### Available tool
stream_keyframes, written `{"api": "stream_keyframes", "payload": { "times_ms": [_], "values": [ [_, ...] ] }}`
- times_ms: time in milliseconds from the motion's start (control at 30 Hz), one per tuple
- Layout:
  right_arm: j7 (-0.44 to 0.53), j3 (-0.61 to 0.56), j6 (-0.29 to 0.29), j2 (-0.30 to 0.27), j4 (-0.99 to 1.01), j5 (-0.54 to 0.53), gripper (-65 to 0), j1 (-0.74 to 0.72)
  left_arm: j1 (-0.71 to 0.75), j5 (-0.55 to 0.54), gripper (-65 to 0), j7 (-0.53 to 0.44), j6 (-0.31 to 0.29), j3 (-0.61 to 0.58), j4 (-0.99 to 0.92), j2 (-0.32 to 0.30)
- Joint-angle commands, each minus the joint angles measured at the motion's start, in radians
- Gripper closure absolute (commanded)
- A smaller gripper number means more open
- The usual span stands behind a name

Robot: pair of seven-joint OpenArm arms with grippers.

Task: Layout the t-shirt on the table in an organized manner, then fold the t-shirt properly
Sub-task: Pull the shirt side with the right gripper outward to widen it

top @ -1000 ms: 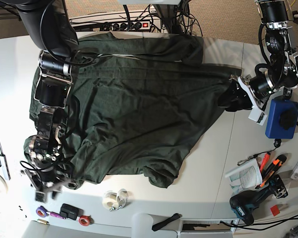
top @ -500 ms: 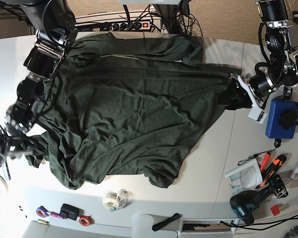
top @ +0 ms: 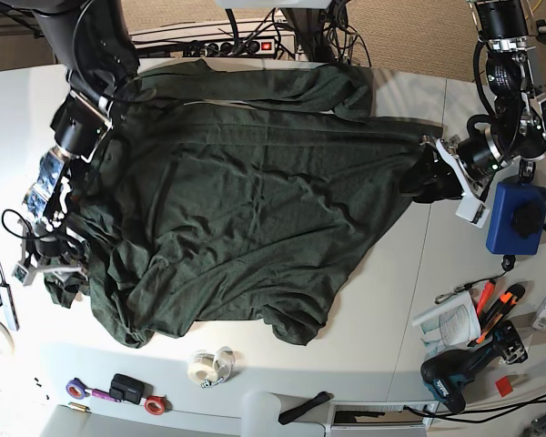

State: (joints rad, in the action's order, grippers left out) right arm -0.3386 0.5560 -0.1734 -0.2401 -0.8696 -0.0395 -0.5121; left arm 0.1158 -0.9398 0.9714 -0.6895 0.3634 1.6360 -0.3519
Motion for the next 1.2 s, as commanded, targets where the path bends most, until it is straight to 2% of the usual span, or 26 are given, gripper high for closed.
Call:
{"api": "stream_keyframes", "payload": {
  "times_ms": [0,100,133,200,267,367,433,467,567,600,733,867,1167],
  "values": [
    [0.038,0.0,0.0,-0.02,-0.016,-0.005,-31.6,-0.038,-0.013,-0.025,-23.2,-0.022,-0.009,0.005,0.016,-0.014],
    [0.039,0.0,0.005,-0.021,-0.016,-0.004,-30.7,-0.048,-0.013,-0.025,-23.2,-0.022,-0.009,0.005,0.016,-0.014],
    [0.036,0.0,0.005,-0.02,-0.016,-0.001,-26.0,-0.048,-0.013,-0.025,-23.2,-0.022,-0.009,0.005,0.016,-0.014],
    [0.019,0.0,0.005,-0.02,-0.016,0.006,-12.3,-0.048,-0.013,-0.025,-23.2,-0.022,-0.009,0.005,0.016,-0.014],
    [0.001,0.0,0.006,-0.021,-0.016,0.011,-3.9,-0.048,-0.013,-0.025,-23.2,-0.022,-0.009,0.005,0.016,-0.014],
    [0.0,0.0,0.006,-0.02,-0.016,0.01,-3.4,-0.048,-0.013,-0.025,-23.2,-0.022,-0.009,0.005,0.016,-0.014],
    [-0.002,0.0,-0.002,-0.02,-0.016,0.01,-6.5,-0.048,-0.013,-0.025,-23.2,-0.022,-0.009,0.005,0.016,-0.014],
    [-0.004,0.0,-0.019,-0.02,-0.016,0.01,-11.4,-0.048,-0.013,-0.025,-23.2,-0.022,-0.009,0.005,0.016,-0.014],
    [-0.019,0.0,-0.081,-0.02,-0.016,0.01,-32.4,-0.047,-0.013,-0.025,-23.2,-0.022,-0.009,0.005,0.016,-0.014],
    [-0.018,0.0,-0.083,-0.02,-0.016,0.01,-36.1,-0.047,-0.013,-0.025,-23.2,-0.022,-0.009,0.005,0.016,-0.014],
    [-0.002,0.0,-0.061,-0.02,-0.016,0.015,-36.6,-0.046,-0.013,-0.025,-23.2,-0.022,-0.009,0.005,0.016,-0.014],
    [0.034,0.0,-0.03,-0.02,-0.008,0.076,-36.6,-0.031,-0.013,-0.025,-23.2,-0.022,-0.009,0.005,0.016,-0.014],
    [0.063,0.0,-0.024,-0.02,-0.005,0.078,-36.6,-0.014,-0.013,-0.026,-23.2,-0.022,-0.009,0.005,0.016,-0.013]
  ]
}}
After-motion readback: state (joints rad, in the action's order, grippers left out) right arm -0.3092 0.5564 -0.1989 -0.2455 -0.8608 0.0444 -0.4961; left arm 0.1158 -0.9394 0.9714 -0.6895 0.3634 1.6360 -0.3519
